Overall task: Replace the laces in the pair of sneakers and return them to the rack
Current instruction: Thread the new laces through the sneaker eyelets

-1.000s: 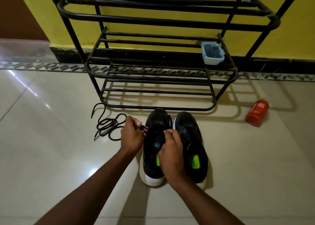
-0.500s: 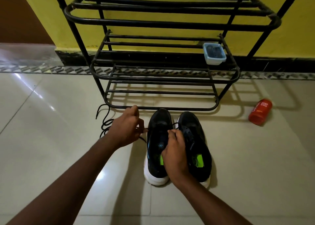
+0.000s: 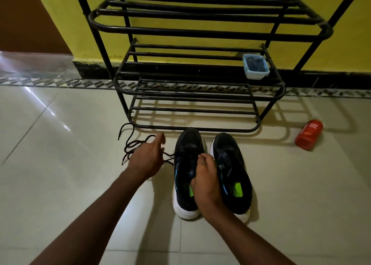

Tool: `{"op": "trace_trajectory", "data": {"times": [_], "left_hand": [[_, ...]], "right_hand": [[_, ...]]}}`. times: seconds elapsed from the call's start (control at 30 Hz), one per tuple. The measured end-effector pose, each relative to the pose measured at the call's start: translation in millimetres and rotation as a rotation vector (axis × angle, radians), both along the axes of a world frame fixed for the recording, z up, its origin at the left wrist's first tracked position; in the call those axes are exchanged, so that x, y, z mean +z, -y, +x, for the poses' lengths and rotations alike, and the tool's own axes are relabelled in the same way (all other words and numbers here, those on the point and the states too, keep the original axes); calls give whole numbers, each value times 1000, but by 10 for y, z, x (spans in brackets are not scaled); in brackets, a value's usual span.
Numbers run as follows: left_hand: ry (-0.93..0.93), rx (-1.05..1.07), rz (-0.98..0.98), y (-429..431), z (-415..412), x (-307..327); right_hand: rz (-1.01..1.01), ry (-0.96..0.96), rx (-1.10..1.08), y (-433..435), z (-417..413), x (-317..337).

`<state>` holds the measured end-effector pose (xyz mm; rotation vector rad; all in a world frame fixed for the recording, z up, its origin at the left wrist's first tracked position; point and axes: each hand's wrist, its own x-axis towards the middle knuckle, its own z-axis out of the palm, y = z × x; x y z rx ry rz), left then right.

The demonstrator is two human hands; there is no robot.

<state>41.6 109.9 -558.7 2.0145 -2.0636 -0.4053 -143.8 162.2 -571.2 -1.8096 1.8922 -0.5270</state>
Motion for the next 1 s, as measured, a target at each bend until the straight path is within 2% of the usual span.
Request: {"op": "trace_trajectory", "data": {"times": [0.1, 0.23, 0.3, 0.37, 0.4, 0.47, 0.53, 0.63, 0.73, 0.87, 1.0], "left_hand": [[-19, 6, 216, -85, -109, -128], [-197, 3, 159, -185, -235, -174], [-134, -22, 97, -182, -274, -168], [18, -34, 101, -135, -313, -161], [63, -39, 124, -100, -332, -152], [63, -51, 146, -28, -364, -94], [-65, -55, 97, -6, -349, -6], [-347, -60, -80, -93, -309, 190], [-619, -21, -233, -228, -336, 481], [-851, 81, -290, -299, -235, 677], [-925, 191, -254, -436, 22, 615]], "right_hand": [[-26, 35, 13, 27, -27, -76], [-24, 54, 3, -18, -65, -89], [38, 7, -2, -26, -55, -28], [72, -190, 11, -25, -38, 83], [56, -222, 12, -13, -37, 108], [25, -115, 10, -17, -44, 167], [-46, 65, -3, -43, -58, 241], [-195, 215, 33, 14, -40, 337], [-166, 291, 148, 255, -17, 440], [-111, 374, 224, 527, 28, 654], [-180, 465, 149, 689, -5, 790]]}}
